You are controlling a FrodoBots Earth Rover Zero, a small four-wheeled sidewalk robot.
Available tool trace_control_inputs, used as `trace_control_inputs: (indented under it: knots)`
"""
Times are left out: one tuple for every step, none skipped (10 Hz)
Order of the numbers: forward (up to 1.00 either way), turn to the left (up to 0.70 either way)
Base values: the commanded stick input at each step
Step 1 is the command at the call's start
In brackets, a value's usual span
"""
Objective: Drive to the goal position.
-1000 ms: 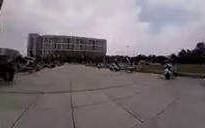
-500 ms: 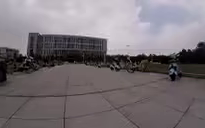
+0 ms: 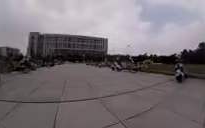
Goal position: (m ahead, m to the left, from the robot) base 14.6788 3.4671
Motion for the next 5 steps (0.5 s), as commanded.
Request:
trace_control_inputs:
  knots:
    - [0.70,0.14]
    - [0.70,0.14]
    - [0.70,0.14]
    - [0.70,0.14]
    - [0.70,0.14]
